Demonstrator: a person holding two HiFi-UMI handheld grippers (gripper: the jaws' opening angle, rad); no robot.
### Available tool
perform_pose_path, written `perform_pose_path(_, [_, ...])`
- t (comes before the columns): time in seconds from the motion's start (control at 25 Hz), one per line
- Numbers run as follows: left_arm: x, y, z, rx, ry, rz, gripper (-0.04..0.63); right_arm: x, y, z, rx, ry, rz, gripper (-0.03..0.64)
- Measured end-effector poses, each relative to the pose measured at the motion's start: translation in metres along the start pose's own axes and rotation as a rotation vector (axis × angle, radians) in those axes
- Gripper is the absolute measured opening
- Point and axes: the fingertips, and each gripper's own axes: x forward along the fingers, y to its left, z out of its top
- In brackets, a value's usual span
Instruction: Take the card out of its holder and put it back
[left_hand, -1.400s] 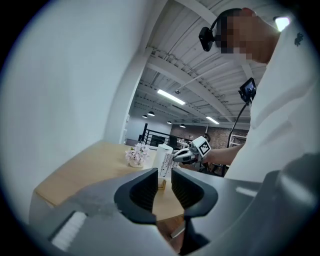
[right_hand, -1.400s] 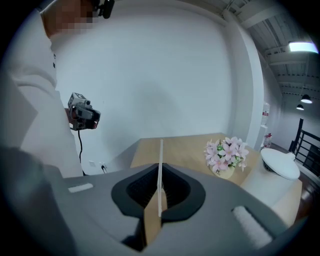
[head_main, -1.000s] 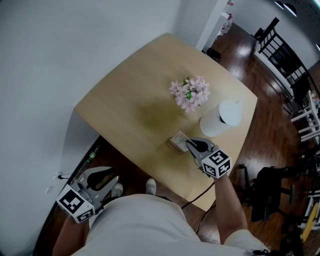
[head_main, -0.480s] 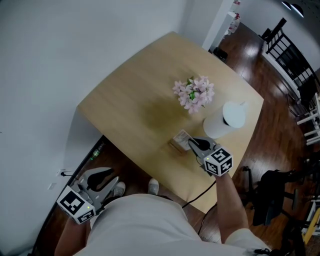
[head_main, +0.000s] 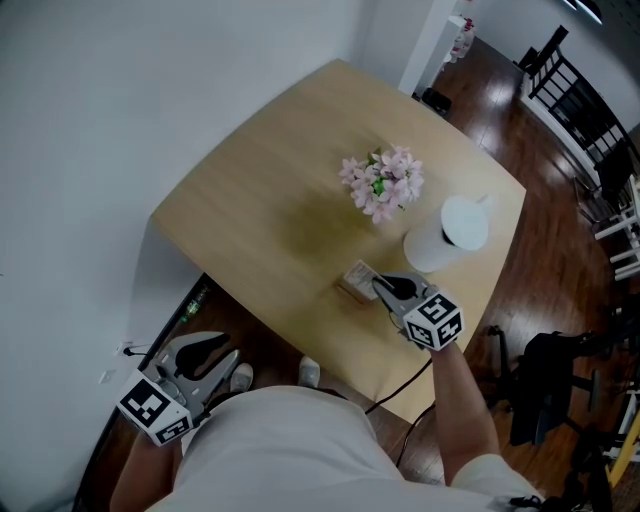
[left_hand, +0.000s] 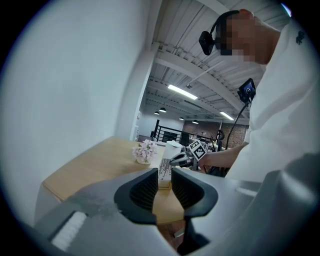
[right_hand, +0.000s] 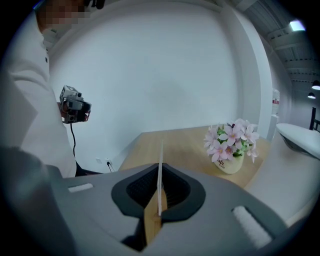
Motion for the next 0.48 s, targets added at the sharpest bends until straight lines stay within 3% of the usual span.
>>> perform_pose_path(0.48, [0.004,-0.003,-0.001,-0.014,0.030,0.015,0.092,0.022,-0.001,-0.032,0.005,0.050,0.063,0.020])
